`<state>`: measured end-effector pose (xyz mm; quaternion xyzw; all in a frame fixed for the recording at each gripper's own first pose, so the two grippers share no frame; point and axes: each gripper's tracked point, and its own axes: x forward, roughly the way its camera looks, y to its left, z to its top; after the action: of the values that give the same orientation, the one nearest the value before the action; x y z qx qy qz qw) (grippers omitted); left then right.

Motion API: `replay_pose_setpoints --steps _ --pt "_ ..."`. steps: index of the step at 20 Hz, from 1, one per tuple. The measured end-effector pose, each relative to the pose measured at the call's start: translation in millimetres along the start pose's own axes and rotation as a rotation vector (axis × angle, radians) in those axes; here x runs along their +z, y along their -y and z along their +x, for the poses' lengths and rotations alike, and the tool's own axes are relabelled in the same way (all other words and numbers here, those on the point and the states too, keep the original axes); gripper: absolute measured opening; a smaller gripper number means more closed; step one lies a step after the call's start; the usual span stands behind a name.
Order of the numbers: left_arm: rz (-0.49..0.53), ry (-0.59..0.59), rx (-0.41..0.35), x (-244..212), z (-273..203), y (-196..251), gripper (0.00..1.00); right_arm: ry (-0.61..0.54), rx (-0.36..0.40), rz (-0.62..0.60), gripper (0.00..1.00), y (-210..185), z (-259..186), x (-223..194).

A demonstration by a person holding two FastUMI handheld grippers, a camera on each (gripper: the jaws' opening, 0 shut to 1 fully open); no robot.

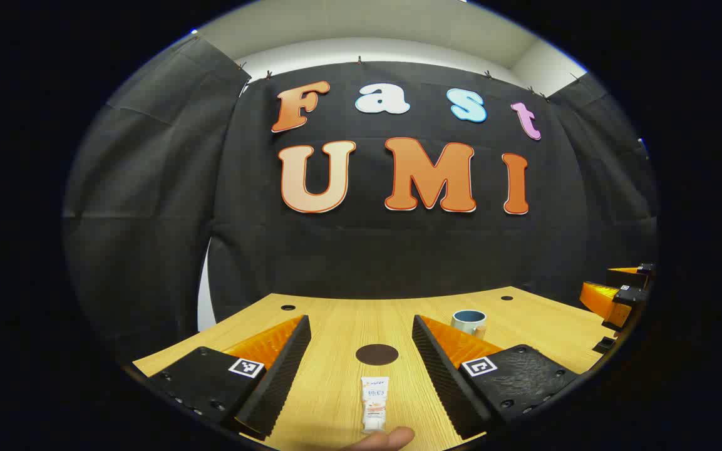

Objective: Put the toothbrush and toothpaste on the desktop into the cup, then pick up the cup and place it on the coaster on the desktop.

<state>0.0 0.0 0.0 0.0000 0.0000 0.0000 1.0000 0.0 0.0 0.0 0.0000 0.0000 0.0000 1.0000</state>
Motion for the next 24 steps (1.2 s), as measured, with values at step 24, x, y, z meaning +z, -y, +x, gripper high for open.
replay_pose_setpoints --steps 24 --pt "-0.016 0.049 -0.046 21 -7 -9 0.99 -0.08 0.074 -0.012 0.97 -50 14 -29"
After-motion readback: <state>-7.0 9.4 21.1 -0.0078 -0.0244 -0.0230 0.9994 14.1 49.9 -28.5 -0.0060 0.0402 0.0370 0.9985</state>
